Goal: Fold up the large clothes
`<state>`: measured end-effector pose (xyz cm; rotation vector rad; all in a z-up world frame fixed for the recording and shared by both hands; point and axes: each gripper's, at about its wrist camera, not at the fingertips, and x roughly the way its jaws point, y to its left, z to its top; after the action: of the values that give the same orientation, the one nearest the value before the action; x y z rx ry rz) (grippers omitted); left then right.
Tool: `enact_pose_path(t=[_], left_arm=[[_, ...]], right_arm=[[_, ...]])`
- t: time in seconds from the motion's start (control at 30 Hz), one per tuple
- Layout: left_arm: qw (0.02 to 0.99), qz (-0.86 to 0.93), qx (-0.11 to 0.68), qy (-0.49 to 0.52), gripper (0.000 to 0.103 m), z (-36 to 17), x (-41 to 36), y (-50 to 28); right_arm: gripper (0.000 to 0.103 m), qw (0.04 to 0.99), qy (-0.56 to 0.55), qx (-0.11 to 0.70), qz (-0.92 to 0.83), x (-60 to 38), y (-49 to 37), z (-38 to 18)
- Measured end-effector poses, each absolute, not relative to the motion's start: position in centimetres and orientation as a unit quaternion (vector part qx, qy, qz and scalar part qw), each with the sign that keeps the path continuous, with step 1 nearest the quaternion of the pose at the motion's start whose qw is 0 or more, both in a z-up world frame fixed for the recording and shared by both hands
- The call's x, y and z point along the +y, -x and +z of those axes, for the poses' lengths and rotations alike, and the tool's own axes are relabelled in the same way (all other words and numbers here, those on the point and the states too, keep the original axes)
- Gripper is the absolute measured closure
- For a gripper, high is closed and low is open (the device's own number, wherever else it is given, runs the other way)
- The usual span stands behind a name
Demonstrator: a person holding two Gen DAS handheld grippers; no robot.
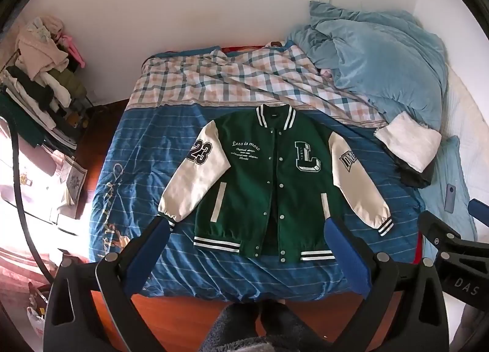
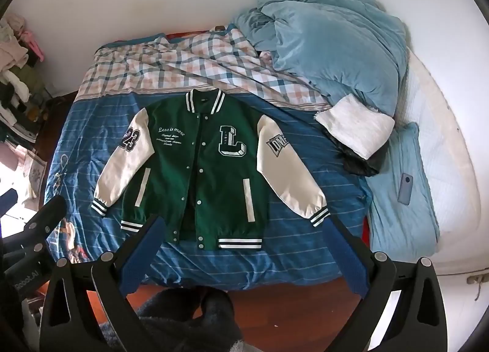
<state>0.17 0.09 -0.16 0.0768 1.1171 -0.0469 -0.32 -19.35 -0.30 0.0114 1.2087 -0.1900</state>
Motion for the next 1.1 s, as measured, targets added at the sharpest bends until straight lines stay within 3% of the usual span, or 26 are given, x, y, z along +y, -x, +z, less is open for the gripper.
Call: enact_pose_path(t=[1.1], left_arm=[[0.849,-0.018,0.527,-0.033,0.000,0.8,0.4,-0.6]], right_arm=[[0.000,0.822,-0.002,0.561,-0.094,-18.9,0.2,0.2]])
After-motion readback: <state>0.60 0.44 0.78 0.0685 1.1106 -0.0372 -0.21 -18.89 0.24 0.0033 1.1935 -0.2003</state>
